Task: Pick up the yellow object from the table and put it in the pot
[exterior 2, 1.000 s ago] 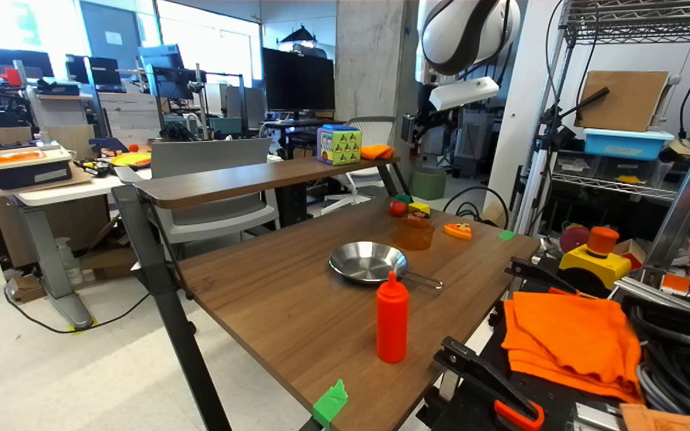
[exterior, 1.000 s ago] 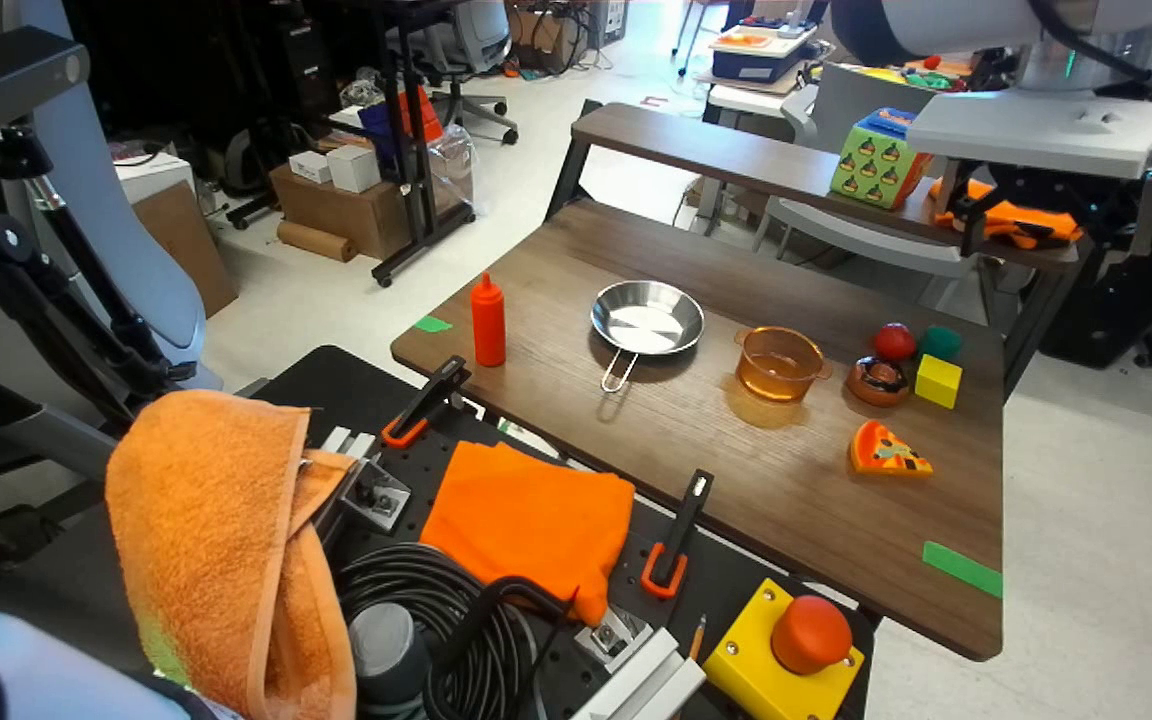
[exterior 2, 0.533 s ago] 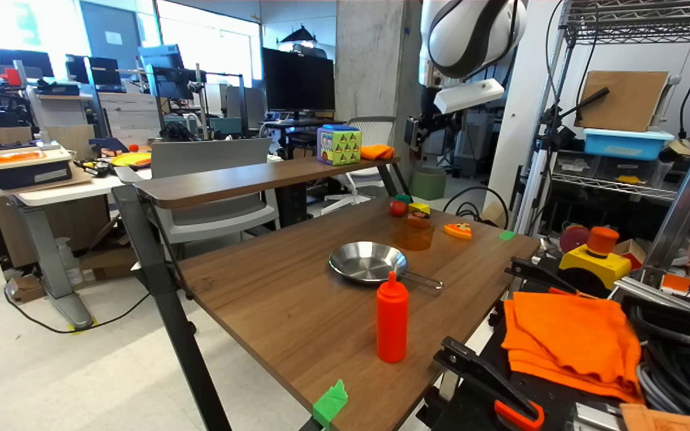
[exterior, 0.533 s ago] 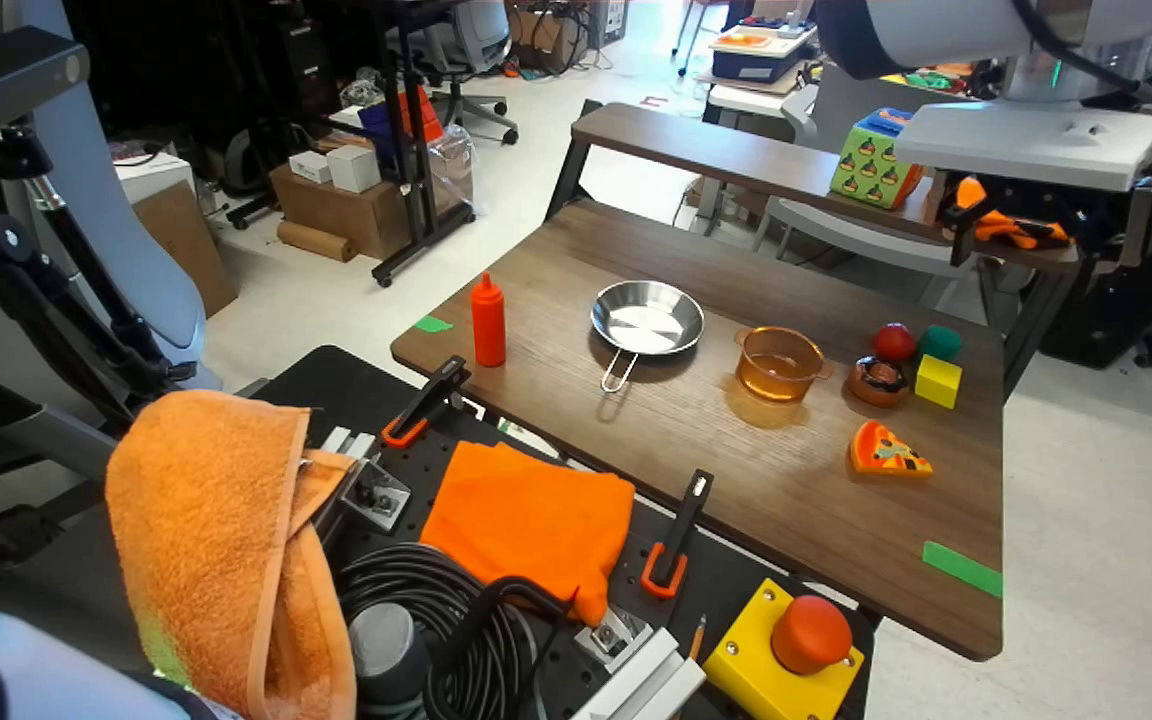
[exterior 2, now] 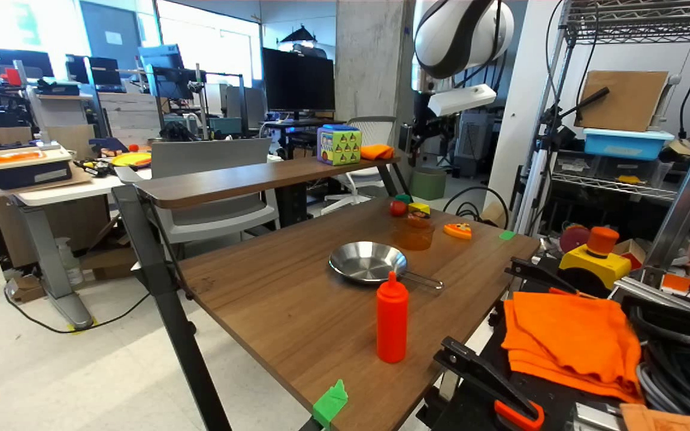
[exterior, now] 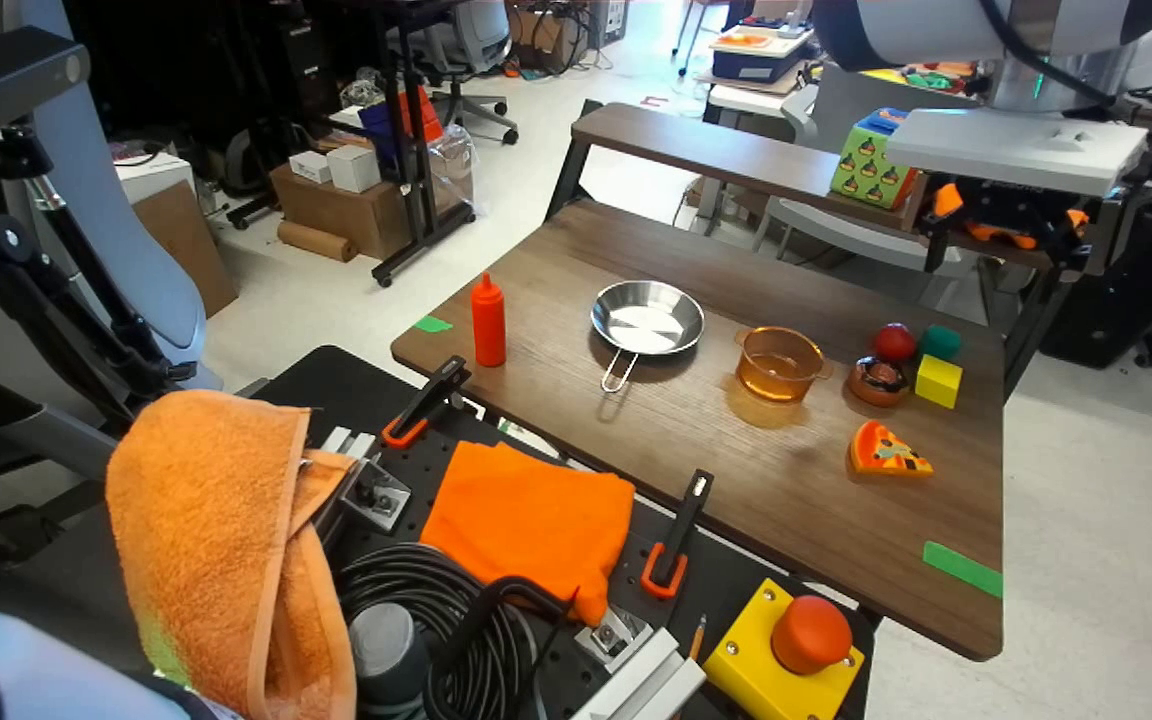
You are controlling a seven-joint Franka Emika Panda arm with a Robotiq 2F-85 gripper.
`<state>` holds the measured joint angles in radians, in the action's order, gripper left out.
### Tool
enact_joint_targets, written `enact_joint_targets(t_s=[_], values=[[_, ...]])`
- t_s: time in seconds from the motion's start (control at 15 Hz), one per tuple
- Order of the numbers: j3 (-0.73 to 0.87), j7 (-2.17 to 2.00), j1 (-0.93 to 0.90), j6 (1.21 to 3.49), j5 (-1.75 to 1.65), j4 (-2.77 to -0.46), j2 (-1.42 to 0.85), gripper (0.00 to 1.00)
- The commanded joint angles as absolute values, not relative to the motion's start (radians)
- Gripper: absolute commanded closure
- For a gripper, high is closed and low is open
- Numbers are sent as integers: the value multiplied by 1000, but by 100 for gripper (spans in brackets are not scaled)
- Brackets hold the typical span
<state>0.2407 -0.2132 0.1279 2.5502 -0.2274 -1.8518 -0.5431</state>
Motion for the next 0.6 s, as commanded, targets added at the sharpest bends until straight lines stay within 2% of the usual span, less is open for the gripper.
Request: enact_joint_targets(t_s=[0.0,0.53], values=[[239,-210,133,2475,-185,-1753,-606,0],[254,-202,126,2394,-204,-1634,-699,0]])
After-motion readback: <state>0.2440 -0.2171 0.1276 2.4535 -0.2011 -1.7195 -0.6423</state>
